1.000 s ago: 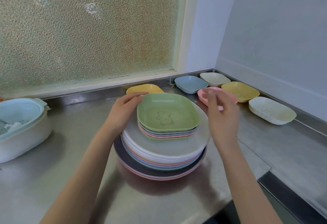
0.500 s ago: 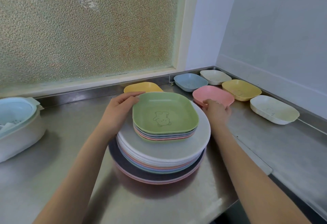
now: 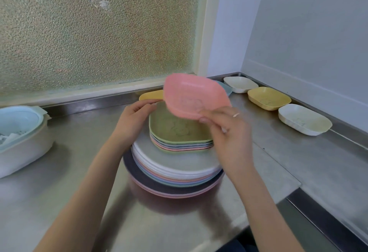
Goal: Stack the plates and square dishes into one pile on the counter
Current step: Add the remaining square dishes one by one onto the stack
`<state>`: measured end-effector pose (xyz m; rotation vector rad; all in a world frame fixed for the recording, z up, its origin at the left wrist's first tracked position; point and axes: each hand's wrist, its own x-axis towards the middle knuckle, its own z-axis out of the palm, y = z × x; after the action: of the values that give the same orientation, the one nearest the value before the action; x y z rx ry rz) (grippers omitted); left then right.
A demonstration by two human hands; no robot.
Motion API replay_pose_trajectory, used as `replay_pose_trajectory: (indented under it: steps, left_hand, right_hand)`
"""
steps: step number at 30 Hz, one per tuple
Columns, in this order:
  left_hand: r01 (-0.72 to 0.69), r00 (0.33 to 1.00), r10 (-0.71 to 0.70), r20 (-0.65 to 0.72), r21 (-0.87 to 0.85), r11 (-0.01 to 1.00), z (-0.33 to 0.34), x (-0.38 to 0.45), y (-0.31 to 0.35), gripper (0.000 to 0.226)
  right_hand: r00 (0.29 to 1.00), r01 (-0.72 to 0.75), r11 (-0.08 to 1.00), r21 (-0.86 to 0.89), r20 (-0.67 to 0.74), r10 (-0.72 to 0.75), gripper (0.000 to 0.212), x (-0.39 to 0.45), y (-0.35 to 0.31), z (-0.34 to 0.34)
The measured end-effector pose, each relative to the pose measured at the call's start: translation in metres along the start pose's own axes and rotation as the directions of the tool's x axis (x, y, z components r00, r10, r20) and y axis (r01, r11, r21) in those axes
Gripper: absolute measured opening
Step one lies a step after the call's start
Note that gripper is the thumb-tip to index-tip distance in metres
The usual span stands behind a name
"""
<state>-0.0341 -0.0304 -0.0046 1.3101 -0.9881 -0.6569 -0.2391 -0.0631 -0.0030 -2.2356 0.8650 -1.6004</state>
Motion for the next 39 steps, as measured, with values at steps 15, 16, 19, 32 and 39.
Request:
replay_pose_trajectory:
  steps: [15, 16, 19, 32, 39]
  left_hand:
    - [-0.028, 1.000, 0.027, 0.011, 0.171, 0.985, -0.003, 0.007, -0.002, 0.035]
    - [-0.029, 0.999, 0.026, 0.019, 0.178, 0.984, -0.004, 0.007, -0.002, 0.037]
    - [-0.057, 0.998, 0.051, 0.044, 0.162, 0.985, -0.004, 0.006, -0.004, 0.030]
    - [0.191, 0.981, -0.193, 0.023, -0.302, 0.934, -0.016, 0.008, -0.022, 0.047]
    - [-0.141, 0.974, 0.154, -0.166, 0.088, 0.986, -0.026, -0.011, -0.035, 0.037]
  right_hand:
    - [0.984, -0.008, 0.999, -0.044, 0.179, 0.016, 0.015, -0.030, -0.022, -0.004]
    - [0.983, -0.009, 0.998, -0.055, 0.182, 0.018, 0.014, -0.030, -0.022, -0.004]
    - [0.984, -0.004, 0.998, -0.068, 0.177, 0.016, 0.012, -0.032, -0.022, -0.003]
    - [0.917, -0.396, 0.898, 0.191, 0.042, 0.396, 0.036, -0.045, -0.004, -0.002]
    - [0.791, -0.605, 0.752, 0.264, 0.091, 0.605, 0.041, -0.053, 0.005, 0.009]
